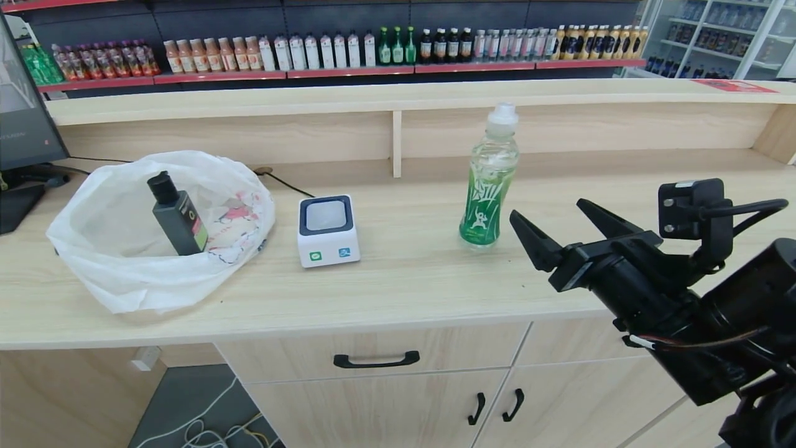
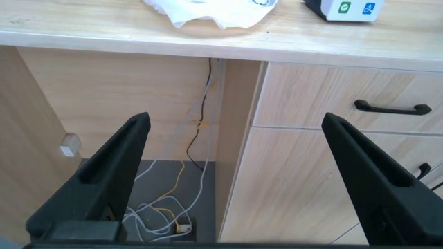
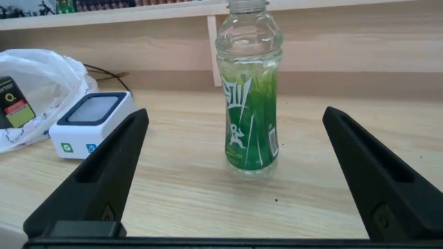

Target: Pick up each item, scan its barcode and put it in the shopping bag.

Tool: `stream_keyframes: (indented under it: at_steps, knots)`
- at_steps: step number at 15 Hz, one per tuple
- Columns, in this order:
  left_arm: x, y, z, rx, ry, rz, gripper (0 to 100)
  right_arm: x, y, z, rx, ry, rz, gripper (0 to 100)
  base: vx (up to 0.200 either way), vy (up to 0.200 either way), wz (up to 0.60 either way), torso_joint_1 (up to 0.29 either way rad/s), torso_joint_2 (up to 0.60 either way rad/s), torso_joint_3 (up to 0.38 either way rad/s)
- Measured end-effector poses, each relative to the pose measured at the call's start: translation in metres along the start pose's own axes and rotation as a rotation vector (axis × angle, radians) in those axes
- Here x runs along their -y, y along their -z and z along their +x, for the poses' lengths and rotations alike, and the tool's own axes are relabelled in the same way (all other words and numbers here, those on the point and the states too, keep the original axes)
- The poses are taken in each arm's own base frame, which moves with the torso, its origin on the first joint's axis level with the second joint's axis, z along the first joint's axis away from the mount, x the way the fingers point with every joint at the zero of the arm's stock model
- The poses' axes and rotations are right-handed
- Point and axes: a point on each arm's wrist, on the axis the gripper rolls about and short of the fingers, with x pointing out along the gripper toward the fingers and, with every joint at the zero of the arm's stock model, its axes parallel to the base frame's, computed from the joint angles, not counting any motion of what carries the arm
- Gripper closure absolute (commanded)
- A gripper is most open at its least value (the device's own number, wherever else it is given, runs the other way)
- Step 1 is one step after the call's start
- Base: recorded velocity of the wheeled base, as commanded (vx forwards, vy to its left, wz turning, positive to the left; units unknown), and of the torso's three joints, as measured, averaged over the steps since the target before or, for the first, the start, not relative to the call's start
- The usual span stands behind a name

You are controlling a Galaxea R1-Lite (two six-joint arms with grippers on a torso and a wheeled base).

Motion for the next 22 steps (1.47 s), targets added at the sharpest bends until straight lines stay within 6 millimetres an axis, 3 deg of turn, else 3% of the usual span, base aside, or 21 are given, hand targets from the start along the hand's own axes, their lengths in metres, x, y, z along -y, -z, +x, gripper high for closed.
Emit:
stream_keyframes:
  at_steps: [4, 12, 22]
  knots:
    - [0.000, 0.000, 0.000, 0.000, 0.000, 0.000, 0, 0.004, 0.003, 0.013, 0.011, 0.013, 0.028, 0, 0.000, 0.000, 0.00, 0.000, 0.00, 0.000]
    - [0.000, 0.000, 0.000, 0.000, 0.000, 0.000, 0, 0.018, 0.029, 0.075, -0.040, -0.024, 0.000, 0, 0.000, 0.000, 0.00, 0.000, 0.00, 0.000]
    - [0.000, 0.000, 0.000, 0.000, 0.000, 0.000, 0, 0.032, 0.041, 0.124, -0.066, -0.050, 0.006, 0, 0.000, 0.000, 0.00, 0.000, 0.00, 0.000]
